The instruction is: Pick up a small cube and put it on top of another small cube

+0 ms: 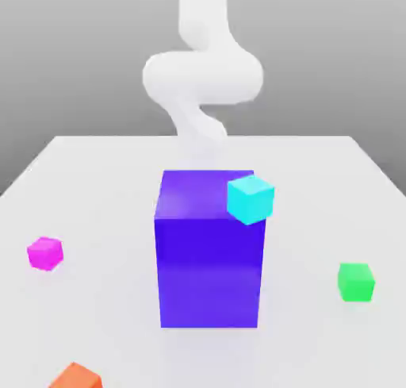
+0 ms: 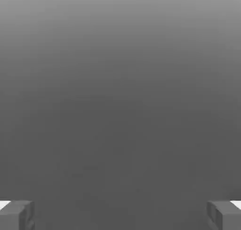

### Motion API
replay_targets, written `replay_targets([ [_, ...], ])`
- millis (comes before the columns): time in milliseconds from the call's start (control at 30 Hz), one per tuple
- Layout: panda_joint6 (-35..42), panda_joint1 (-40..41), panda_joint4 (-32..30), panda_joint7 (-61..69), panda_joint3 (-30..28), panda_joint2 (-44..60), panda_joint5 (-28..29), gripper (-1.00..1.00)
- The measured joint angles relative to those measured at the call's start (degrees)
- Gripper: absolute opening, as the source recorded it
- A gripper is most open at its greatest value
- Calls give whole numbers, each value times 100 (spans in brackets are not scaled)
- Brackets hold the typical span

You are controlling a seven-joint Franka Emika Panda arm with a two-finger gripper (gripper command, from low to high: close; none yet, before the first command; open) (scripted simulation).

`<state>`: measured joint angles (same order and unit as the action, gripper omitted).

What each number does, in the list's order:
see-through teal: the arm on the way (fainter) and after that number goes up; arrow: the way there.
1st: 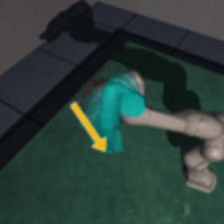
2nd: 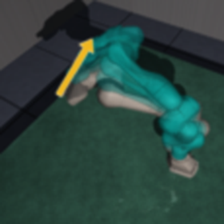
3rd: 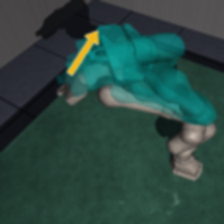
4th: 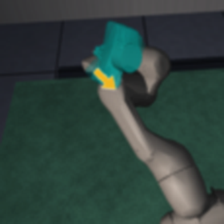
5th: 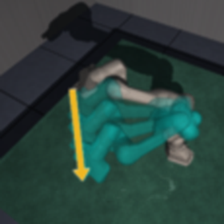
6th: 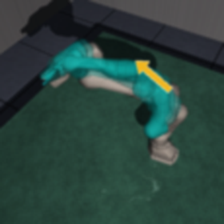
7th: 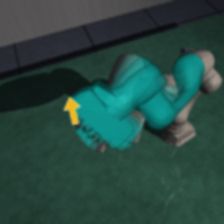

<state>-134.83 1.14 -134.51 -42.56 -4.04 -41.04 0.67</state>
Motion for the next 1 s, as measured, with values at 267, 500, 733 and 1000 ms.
replay_targets([
  [267,-1071,443,-931,1260,-1518,1666,80,0],
  [500,-1976,891,-1721,2582,-2765,3116,-213,0],
  [733,-2825,1863,-2367,4315,-3110,4651,-1262,0],
  [1000,-3618,3342,-2054,5885,-1245,5888,-3249,0],
])
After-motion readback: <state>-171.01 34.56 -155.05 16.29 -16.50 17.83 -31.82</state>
